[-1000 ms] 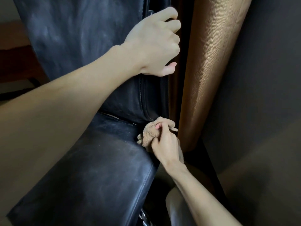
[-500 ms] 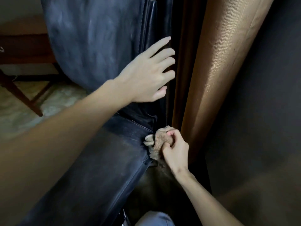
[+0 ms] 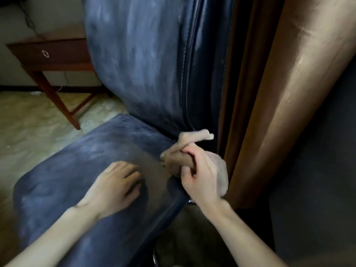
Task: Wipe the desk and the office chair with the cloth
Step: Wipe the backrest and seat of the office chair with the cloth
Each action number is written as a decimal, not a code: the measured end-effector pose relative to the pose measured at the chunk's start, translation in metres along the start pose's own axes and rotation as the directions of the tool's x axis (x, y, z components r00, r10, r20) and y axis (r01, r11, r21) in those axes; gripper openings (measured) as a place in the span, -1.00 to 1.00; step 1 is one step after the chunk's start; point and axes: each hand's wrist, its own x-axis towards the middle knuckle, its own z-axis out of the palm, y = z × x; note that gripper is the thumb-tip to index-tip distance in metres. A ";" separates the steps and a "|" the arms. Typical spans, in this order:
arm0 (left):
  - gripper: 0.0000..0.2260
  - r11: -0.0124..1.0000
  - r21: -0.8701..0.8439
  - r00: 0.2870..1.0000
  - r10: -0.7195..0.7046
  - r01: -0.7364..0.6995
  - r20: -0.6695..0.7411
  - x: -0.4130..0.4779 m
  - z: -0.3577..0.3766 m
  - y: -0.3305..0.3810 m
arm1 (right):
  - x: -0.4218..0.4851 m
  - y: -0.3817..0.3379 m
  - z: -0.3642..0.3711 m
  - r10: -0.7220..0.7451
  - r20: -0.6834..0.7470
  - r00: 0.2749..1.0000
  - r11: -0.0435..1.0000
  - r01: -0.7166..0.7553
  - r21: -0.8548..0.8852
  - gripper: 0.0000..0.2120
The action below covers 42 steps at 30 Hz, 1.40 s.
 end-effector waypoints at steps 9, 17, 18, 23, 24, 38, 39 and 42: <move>-0.65 0.982 -0.081 0.984 -0.168 0.172 0.061 -0.046 0.016 0.014 | 0.034 0.016 0.011 0.292 0.538 0.791 0.790 0.118 -0.602 -0.43; -0.69 0.925 -0.208 0.943 -0.332 0.318 -0.033 -0.101 0.008 0.022 | 0.042 0.005 0.003 0.218 0.452 0.865 0.814 0.094 -0.573 -0.49; -0.68 0.912 -0.219 0.931 -0.363 0.346 -0.041 -0.110 0.007 0.023 | 0.039 0.001 0.001 0.166 0.413 0.896 0.821 0.107 -0.561 -0.48; -0.59 0.790 -0.308 0.819 -0.571 0.530 -0.054 -0.159 0.008 0.023 | 0.047 0.021 -0.007 0.097 0.459 0.883 0.840 0.174 -0.513 -0.45; -0.57 0.750 -0.332 0.783 -0.620 0.572 -0.051 -0.169 0.010 0.023 | 0.049 0.027 -0.004 0.124 0.554 0.823 0.857 0.193 -0.478 -0.43; -0.48 0.525 -0.490 0.519 -0.839 0.696 -0.162 -0.202 0.050 0.029 | -0.077 -0.075 0.069 0.106 0.366 0.924 0.986 -0.049 -0.161 -0.59; -0.48 0.536 -0.477 0.525 -0.834 0.697 -0.170 -0.204 0.051 0.025 | -0.090 -0.091 0.075 0.059 0.398 0.915 0.994 -0.016 -0.109 -0.59; -0.47 0.555 -0.409 0.532 -0.827 0.724 -0.180 -0.216 0.050 0.012 | -0.112 -0.122 0.083 -0.124 0.503 0.855 0.992 0.094 0.084 -0.61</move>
